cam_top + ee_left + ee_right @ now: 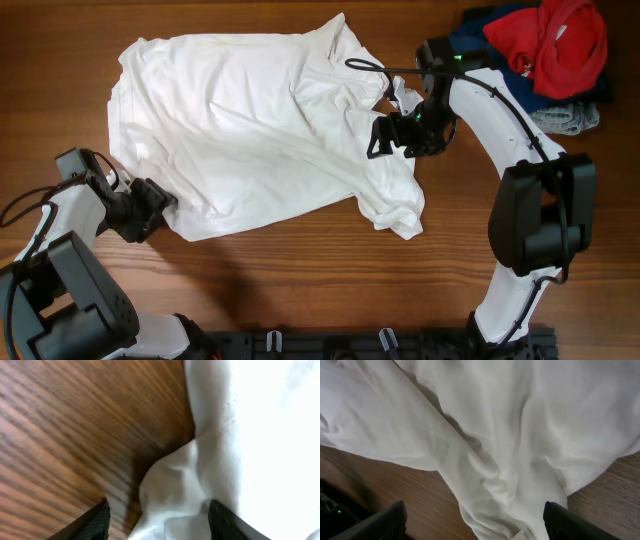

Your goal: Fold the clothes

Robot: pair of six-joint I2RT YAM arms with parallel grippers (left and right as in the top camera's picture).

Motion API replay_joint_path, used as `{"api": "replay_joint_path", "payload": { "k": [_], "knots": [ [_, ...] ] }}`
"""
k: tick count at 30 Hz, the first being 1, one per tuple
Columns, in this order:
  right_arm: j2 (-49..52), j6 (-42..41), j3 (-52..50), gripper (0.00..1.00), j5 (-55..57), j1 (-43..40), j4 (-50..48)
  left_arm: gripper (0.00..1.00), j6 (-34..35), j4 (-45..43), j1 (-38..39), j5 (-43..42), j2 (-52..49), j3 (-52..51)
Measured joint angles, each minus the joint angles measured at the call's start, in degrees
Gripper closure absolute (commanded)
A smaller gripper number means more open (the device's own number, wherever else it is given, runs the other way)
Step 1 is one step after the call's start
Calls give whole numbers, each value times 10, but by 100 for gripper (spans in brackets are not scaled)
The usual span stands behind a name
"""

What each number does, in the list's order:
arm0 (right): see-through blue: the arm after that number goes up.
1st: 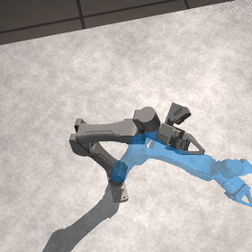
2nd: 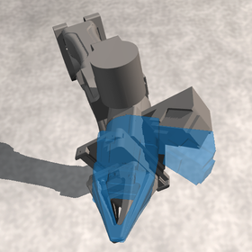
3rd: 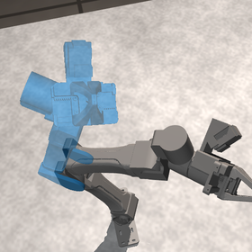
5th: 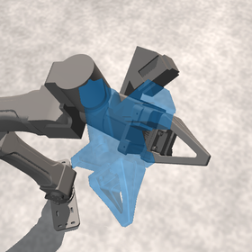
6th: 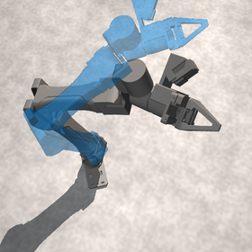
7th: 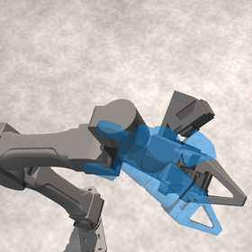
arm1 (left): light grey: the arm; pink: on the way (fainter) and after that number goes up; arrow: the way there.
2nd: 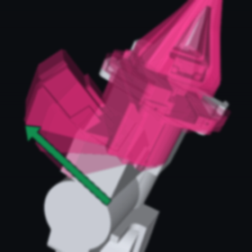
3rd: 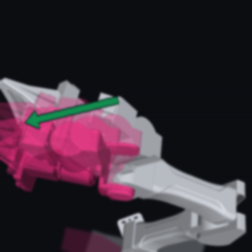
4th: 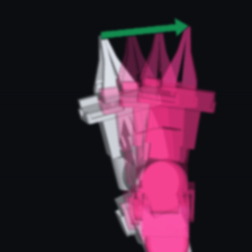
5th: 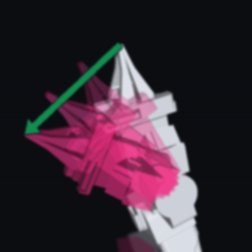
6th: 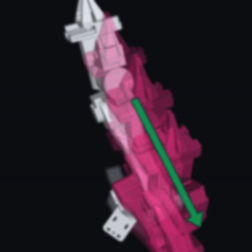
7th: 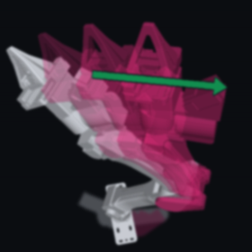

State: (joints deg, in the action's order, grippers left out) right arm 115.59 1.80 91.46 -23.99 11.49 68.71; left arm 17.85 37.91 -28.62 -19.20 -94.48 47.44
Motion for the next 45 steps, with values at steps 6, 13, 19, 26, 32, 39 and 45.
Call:
{"api": "replay_joint_path", "payload": {
  "k": [6, 13, 19, 26, 32, 39, 45],
  "knots": [
    [0, 0, 0, 12, 0, 0, 7, 37, 0, -23, 12, -13, 0, -3],
    [0, 0, 0, 12, 0, 0, 8, 86, -3, -50, 28, -15, -2, -10],
    [0, 0, 0, 12, 0, 0, 7, 96, -2, -39, 22, -3, -7, -13],
    [0, 0, 0, 12, 0, 0, 7, 95, -4, 79, -33, 10, 55, 47],
    [0, 0, 0, 12, 0, 0, 3, 96, -13, 151, -67, 87, 184, 68],
    [0, 0, 0, 12, 0, 0, -4, 94, -13, 185, -93, 122, 288, 69],
    [0, 13, 0, 11, 0, 0, -4, 77, -14, 187, -105, 133, 301, 69]
  ]
}}
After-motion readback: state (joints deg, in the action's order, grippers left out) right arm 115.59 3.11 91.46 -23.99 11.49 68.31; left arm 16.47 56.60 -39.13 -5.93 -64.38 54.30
